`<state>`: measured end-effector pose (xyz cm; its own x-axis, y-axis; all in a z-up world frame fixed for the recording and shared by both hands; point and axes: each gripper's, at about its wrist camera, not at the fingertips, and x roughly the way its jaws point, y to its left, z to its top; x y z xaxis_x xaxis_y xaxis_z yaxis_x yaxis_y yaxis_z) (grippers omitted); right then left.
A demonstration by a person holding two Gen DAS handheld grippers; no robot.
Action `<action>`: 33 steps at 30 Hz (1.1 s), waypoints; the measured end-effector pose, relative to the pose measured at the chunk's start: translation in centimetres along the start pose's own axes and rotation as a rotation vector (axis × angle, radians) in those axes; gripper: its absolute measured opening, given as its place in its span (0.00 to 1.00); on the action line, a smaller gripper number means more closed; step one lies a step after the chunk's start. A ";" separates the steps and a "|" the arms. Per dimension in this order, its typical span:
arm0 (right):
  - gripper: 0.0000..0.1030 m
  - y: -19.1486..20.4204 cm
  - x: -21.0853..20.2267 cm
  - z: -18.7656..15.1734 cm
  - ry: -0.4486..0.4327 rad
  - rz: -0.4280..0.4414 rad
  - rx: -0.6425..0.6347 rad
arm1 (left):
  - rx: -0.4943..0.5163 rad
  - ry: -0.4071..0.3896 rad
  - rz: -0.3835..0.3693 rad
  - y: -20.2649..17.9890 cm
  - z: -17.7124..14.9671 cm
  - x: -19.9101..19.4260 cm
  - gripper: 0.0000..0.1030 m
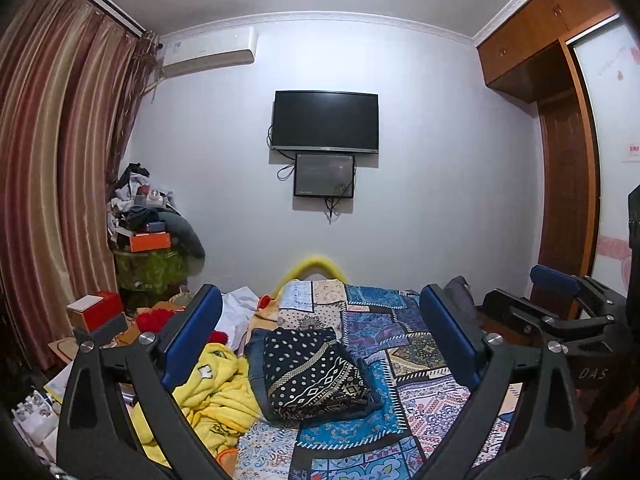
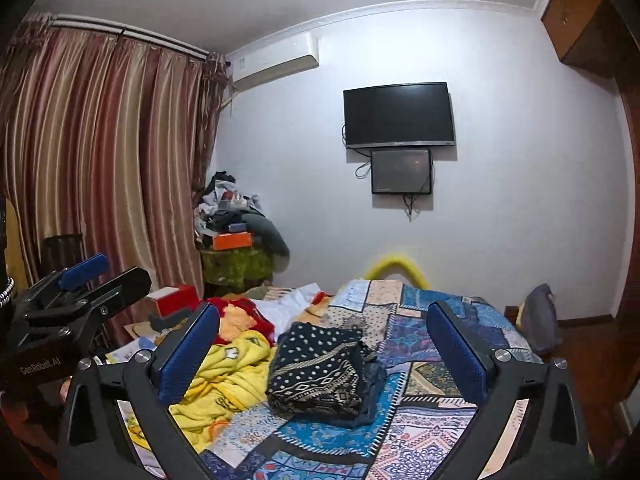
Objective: Fold large clothes
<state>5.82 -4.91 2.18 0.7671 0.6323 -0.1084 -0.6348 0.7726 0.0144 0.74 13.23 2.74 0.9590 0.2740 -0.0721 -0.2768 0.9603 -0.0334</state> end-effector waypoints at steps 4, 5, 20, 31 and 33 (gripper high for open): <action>1.00 -0.3 0.3 -0.2 0.006 -0.014 0.013 | 0.020 0.004 0.013 -0.4 -0.4 0.2 0.98; 1.00 -0.4 0.5 -0.2 0.010 -0.015 0.017 | 0.023 0.006 0.011 -0.5 -0.5 0.3 0.98; 1.00 -1.2 1.3 -0.7 0.043 -0.040 0.037 | 0.034 0.031 -0.009 -0.6 -1.3 1.5 0.98; 1.00 -1.5 1.1 -0.8 0.041 -0.054 0.039 | 0.027 0.031 -0.022 -0.4 -1.3 1.7 0.98; 1.00 -1.5 1.1 -0.8 0.040 -0.054 0.040 | 0.029 0.031 -0.020 -0.3 -1.3 1.7 0.98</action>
<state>7.55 -5.45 1.25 0.7953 0.5875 -0.1494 -0.5877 0.8077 0.0474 2.39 13.31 1.29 0.9619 0.2536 -0.1025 -0.2556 0.9668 -0.0067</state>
